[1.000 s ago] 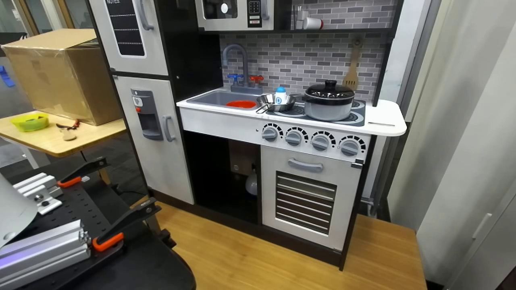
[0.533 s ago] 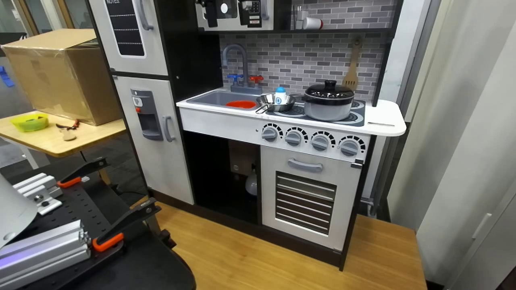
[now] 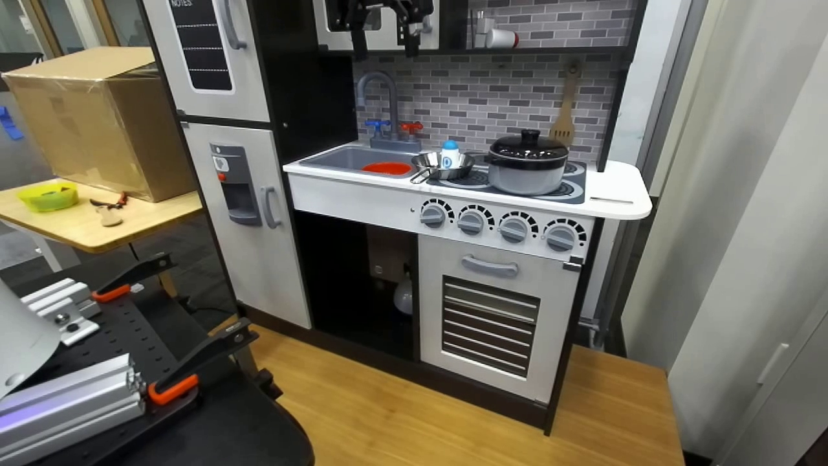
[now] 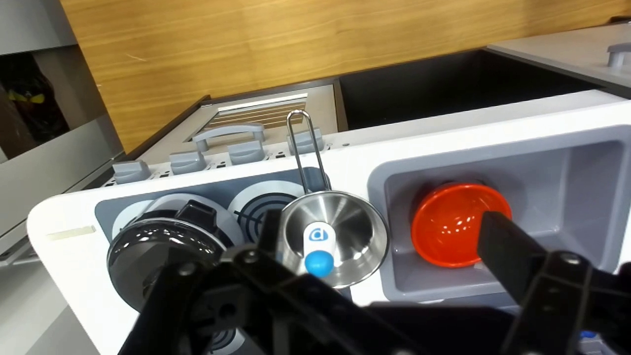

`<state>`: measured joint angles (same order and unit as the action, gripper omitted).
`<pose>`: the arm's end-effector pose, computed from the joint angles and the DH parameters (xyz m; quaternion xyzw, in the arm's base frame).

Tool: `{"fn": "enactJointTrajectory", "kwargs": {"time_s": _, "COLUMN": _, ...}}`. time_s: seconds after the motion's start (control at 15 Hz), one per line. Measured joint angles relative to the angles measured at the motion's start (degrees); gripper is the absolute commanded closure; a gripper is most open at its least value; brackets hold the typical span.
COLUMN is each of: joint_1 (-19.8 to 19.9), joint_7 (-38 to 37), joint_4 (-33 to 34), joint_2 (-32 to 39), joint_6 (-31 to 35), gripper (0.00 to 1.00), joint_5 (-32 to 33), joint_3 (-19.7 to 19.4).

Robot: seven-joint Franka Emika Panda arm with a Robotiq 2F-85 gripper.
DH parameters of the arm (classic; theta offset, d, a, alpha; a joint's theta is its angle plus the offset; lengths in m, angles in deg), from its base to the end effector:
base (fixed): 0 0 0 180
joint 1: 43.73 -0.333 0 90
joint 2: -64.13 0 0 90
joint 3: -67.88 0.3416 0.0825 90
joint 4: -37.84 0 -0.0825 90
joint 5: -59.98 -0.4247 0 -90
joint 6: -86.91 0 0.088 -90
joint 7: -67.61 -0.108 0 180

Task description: Take the white bottle from the pan and put it in the dish in the sink

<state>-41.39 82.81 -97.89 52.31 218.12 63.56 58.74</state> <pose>0.4998 -0.1041 0.4185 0.9966 0.0521 0.0590 0.0226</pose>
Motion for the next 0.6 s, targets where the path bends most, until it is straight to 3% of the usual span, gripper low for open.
{"fn": "enactJointTrajectory", "kwargs": {"time_s": 0.6, "joint_1": 0.0, "joint_7": 0.0, "joint_4": -0.9, "joint_2": 0.5, "joint_6": 2.3, "gripper": 0.0, "joint_5": 0.7, "joint_3": 0.3}}
